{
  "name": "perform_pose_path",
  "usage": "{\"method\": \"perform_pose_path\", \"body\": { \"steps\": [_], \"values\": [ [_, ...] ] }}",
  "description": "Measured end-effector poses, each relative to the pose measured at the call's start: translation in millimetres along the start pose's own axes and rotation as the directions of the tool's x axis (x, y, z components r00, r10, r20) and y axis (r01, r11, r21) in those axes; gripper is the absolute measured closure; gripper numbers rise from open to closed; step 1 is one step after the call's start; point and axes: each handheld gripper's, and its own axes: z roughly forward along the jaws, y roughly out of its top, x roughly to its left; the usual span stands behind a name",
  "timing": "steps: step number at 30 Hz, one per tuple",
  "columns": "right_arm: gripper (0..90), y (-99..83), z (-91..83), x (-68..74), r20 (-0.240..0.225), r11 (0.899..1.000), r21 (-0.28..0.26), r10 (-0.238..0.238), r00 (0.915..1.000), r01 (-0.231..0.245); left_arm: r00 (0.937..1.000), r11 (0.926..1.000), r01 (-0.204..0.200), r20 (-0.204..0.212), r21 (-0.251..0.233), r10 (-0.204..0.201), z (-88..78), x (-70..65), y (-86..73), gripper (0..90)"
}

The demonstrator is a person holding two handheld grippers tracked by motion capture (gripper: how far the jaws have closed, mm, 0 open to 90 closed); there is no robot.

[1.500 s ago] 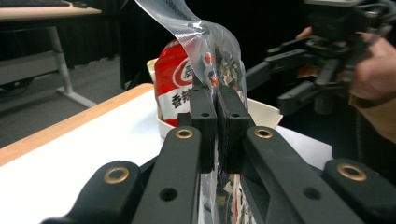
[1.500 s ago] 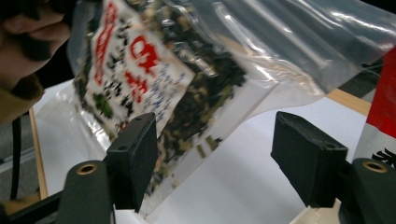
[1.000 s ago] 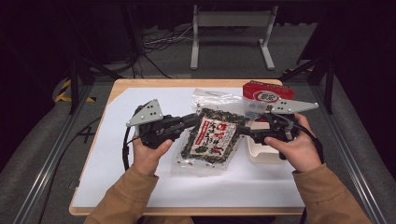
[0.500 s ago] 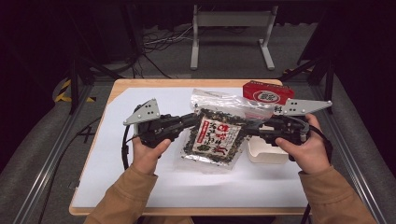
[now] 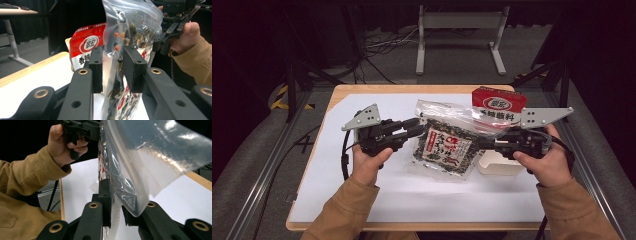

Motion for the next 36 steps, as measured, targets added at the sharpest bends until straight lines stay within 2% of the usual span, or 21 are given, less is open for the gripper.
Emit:
{"method": "perform_pose_path", "body": {
  "steps": [4, 7, 10, 11, 13, 16, 24, 27, 36],
  "values": [
    [78.3, 3.2, -10.4, 2.5, 0.015, 1.0, 0.002, -0.01, 0.9998, 0.01, 0.9999, 0.9998, -0.014, -0.007, 0.015, 0.014, -2.5, 0.4, 1.6, 63.6],
    [78.3, 5.8, -19.9, 3.3, 0.033, 1.0, 0.003, -0.011, 0.9994, 0.011, 0.9984, 0.9983, -0.04, -0.038, 0.042, 0.041, -7.0, 1.9, 3.5, 60.5],
    [78.3, 8.7, -31.9, 3.6, 0.062, 1.0, 0.017, -0.016, 0.998, 0.015, 0.9974, 0.9972, -0.039, -0.058, 0.064, 0.043, -12.0, 3.6, 4.1, 58.4],
    [78.3, 9.3, -34.4, 3.5, 0.068, 1.0, 0.02, -0.015, 0.9976, 0.014, 0.996, 0.9948, -0.047, -0.072, 0.09, 0.053, -15.6, 5.5, 3.7, 58.0],
    [78.3, 10.0, -36.8, 3.4, 0.073, 1.0, 0.023, -0.014, 0.9972, 0.012, 0.9956, 0.9942, -0.043, -0.079, 0.099, 0.051, -16.8, 5.9, 3.3, 57.1],
    [78.3, 13.2, -45.6, 2.7, 0.096, 1.0, 0.03, -0.011, 0.9953, 0.008, 0.9908, 0.988, -0.054, -0.115, 0.145, 0.071, -25.0, 9.9, 0.1, 56.2],
    [78.3, 22.9, -59.2, 2.8, 0.13, 0.999, 0.032, -0.013, 0.9914, 0.009, 0.9846, 0.9848, -0.034, -0.163, 0.17, 0.062, -38.9, 16.5, -5.2, 54.7],
    [78.3, 27.7, -64.2, 1.3, 0.147, 0.999, 0.036, -0.017, 0.989, 0.012, 0.9801, 0.9828, -0.026, -0.189, 0.183, 0.061, -44.7, 18.8, -9.1, 54.5],
    [78.3, 38.0, -76.0, -3.4, 0.189, 0.999, 0.043, -0.025, 0.9817, 0.017, 0.974, 0.9804, 0.005, -0.223, 0.197, 0.04, -55.2, 24.5, -17.2, 53.9]
  ]
}}
